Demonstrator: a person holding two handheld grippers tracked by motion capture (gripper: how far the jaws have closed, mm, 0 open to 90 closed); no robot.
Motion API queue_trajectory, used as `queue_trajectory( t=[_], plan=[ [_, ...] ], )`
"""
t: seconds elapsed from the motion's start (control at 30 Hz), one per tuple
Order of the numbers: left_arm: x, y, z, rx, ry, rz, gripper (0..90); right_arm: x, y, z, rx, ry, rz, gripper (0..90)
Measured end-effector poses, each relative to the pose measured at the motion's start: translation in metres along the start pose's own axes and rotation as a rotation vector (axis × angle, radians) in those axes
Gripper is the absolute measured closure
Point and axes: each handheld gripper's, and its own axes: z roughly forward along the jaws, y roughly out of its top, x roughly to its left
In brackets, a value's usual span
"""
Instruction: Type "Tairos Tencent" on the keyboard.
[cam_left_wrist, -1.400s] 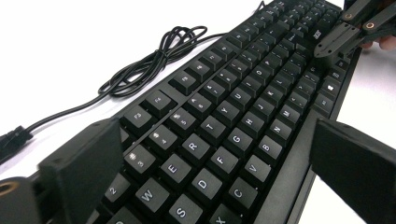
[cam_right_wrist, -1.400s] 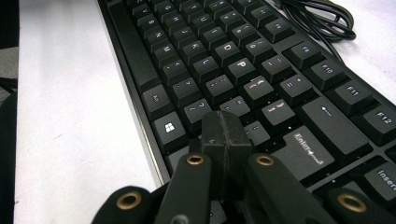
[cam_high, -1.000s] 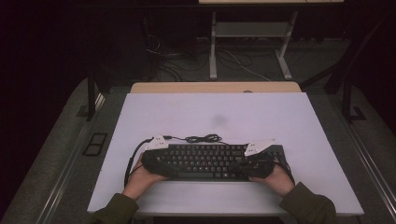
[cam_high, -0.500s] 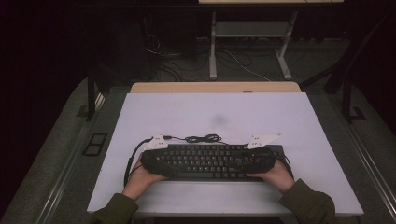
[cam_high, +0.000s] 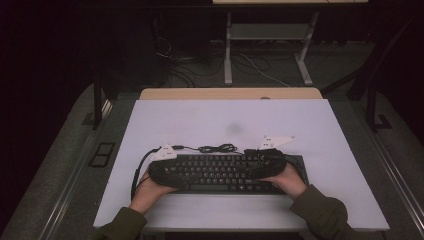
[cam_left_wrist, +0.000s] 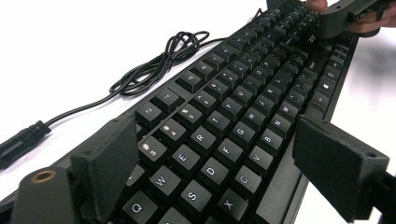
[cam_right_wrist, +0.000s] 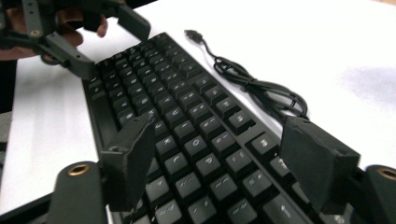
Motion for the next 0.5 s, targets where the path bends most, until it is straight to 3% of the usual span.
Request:
queue_trajectory(
  t=[0.13, 0.5],
  plan=[
    [0.001, -0.001, 0.0, 0.015, 0.005, 0.014, 17.6, 0.0, 0.002, 0.004, -0.005, -0.01, 0.002, 23.1],
    [0.002, -0.001, -0.005, 0.012, 0.021, 0.028, 37.9, 0.002, 0.009, 0.013, -0.03, -0.012, -0.006, 20.5]
  ],
)
